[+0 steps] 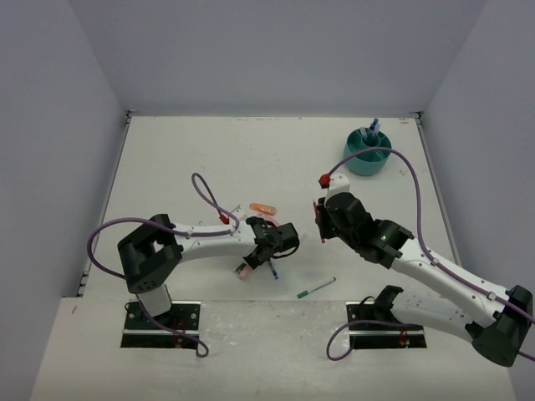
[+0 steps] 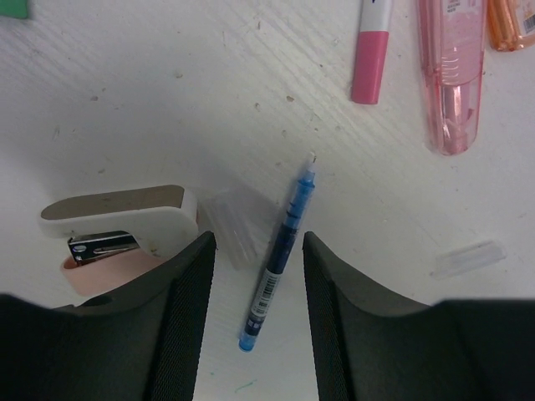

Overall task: Sort the stationery into containers
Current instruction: Pick up the pen cap from the center of the board.

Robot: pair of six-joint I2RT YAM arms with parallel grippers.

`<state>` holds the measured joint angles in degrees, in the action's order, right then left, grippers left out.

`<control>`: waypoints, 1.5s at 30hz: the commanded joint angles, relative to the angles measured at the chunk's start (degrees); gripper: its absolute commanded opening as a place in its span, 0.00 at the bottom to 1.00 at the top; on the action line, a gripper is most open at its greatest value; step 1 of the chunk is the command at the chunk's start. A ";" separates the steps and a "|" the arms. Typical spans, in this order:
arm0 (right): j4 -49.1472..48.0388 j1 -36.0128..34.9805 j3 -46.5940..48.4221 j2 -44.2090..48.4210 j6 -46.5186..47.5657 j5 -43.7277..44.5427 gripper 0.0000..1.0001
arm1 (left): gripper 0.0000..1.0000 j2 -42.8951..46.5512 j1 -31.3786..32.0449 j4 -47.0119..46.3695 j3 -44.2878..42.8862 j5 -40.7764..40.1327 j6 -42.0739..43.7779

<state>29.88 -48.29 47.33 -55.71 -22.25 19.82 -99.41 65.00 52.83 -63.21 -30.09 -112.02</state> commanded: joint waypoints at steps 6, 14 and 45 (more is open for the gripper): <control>-2.06 0.13 -0.71 -1.29 0.72 -0.48 0.00 | 0.47 -2.99 -0.71 -1.90 2.17 2.10 -2.68; -2.10 0.20 -0.75 -1.17 0.89 -0.45 0.00 | 0.32 -3.54 -2.07 -4.62 3.95 3.77 -1.04; -14.20 0.14 -8.05 6.86 2.30 -22.13 0.00 | 0.00 7.57 -5.41 0.15 -0.13 -6.60 19.75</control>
<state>24.27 -48.25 43.15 -52.73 -20.47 7.76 -98.63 59.98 49.70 -60.93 -27.50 -98.02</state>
